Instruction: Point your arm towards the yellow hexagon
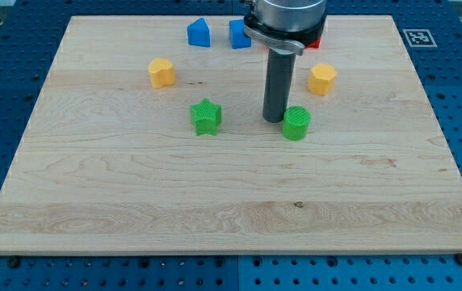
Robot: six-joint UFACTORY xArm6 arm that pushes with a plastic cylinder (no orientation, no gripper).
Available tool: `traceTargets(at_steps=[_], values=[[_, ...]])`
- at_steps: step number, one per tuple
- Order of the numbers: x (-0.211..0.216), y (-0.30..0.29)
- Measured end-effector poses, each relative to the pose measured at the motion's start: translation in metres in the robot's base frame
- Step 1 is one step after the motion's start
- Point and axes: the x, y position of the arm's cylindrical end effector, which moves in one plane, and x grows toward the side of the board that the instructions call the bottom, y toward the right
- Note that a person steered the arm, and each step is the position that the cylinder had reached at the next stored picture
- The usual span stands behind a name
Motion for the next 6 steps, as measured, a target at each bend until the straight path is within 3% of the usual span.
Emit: traceTargets(at_steps=[1, 4, 6], values=[[-0.002, 0.01], [-0.009, 0.135], [-0.053, 0.143]])
